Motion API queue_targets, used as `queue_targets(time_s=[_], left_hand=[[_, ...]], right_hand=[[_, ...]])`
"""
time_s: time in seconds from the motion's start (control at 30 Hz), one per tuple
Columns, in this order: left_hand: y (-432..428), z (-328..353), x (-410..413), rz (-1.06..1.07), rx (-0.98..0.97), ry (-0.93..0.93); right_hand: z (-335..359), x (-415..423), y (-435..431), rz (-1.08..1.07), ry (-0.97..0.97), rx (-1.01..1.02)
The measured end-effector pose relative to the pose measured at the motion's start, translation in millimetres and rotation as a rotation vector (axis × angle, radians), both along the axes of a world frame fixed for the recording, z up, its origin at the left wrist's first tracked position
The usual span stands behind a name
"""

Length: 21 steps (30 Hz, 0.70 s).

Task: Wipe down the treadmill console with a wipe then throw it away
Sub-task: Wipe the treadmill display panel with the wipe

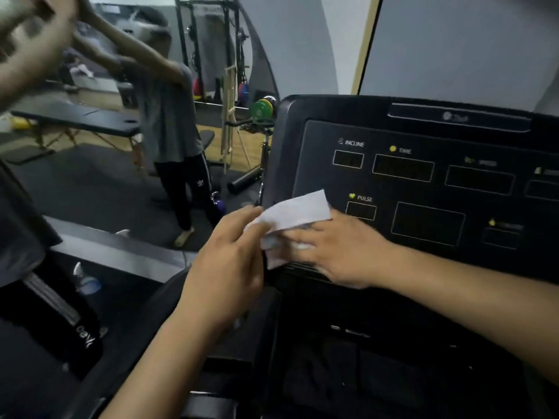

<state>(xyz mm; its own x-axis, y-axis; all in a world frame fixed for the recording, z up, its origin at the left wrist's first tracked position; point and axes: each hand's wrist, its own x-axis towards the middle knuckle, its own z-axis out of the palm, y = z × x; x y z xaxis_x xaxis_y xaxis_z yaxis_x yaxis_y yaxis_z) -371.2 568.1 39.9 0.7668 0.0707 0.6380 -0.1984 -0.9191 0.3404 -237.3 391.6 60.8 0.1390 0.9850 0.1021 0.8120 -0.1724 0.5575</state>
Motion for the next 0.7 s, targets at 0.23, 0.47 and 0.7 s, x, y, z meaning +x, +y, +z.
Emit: queue_targets(time_s=[0.23,0.47,0.7], left_hand=[[5,-19,-3,-0.055,0.09,0.054],[-2,-40,-10,-0.06,0.083,0.051],[-30,-60,-25,-0.354,-0.054,0.228]], right_hand=[[78,52,31,-0.335,-0.075,0.363],[-53,-36,-7,-0.08,0.314,0.15],[-72,-89,-36,-0.253,0.87,0.384]])
